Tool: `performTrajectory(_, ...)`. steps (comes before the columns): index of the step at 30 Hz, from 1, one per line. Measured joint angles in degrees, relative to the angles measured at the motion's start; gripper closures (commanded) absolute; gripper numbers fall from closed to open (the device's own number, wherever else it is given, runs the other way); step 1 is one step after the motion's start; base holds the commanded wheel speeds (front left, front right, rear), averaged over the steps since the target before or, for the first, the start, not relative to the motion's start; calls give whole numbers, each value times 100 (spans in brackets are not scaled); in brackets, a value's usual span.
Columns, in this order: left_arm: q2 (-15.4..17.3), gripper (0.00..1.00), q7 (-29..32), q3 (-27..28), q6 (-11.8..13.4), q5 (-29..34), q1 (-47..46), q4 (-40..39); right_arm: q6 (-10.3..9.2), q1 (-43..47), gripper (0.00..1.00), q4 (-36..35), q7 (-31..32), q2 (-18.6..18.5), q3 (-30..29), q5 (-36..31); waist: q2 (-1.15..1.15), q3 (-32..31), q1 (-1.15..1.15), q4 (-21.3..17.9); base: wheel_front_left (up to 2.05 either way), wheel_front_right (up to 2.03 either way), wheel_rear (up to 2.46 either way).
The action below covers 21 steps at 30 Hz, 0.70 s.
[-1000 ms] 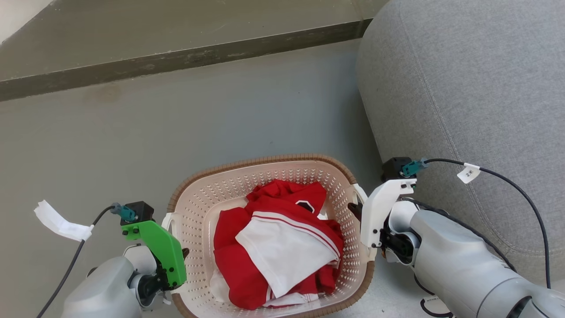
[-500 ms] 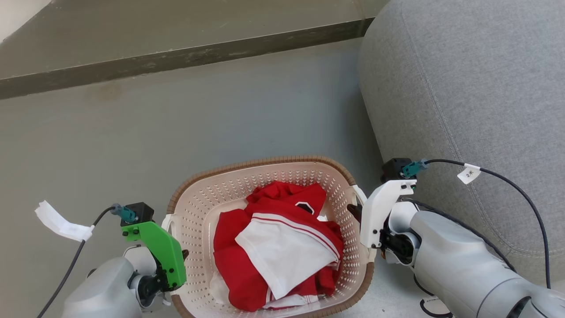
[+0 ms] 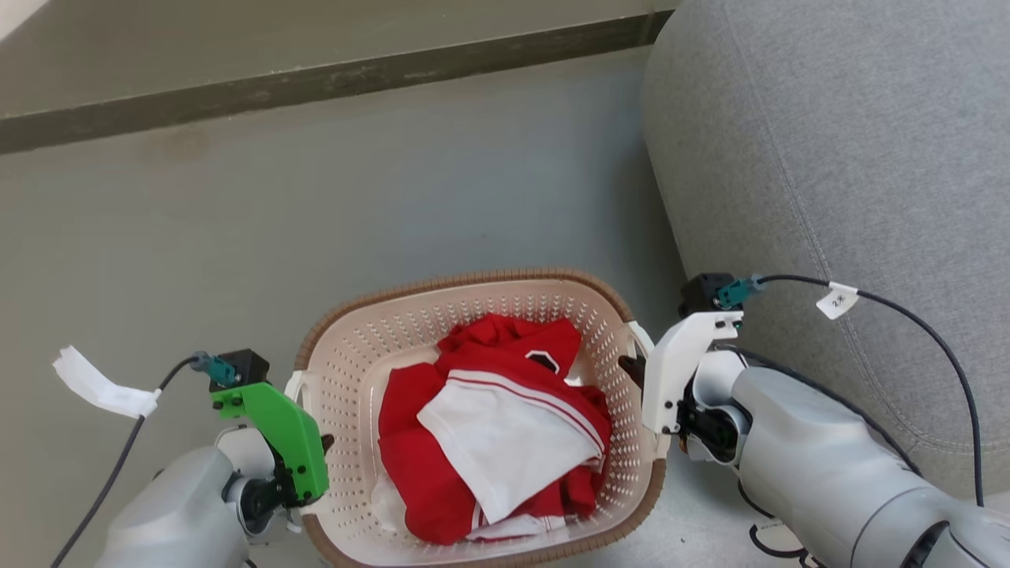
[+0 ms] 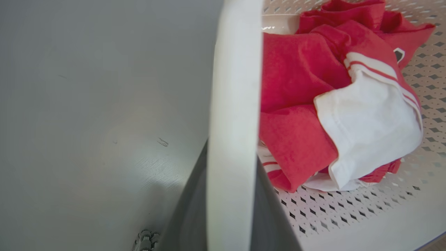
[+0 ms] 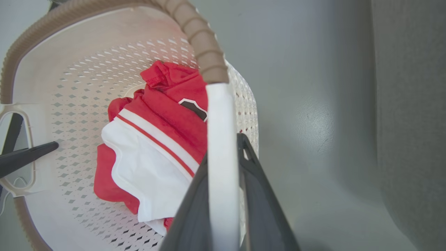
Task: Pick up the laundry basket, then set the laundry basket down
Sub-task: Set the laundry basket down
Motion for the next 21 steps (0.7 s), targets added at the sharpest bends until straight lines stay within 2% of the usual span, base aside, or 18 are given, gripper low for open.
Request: performTrajectory(21, 358, 100, -668, 69, 0, 19, -299, -374, -66, -381, 100, -268, -623, -2, 78, 38, 0, 1031, 0, 43, 0, 0, 0)
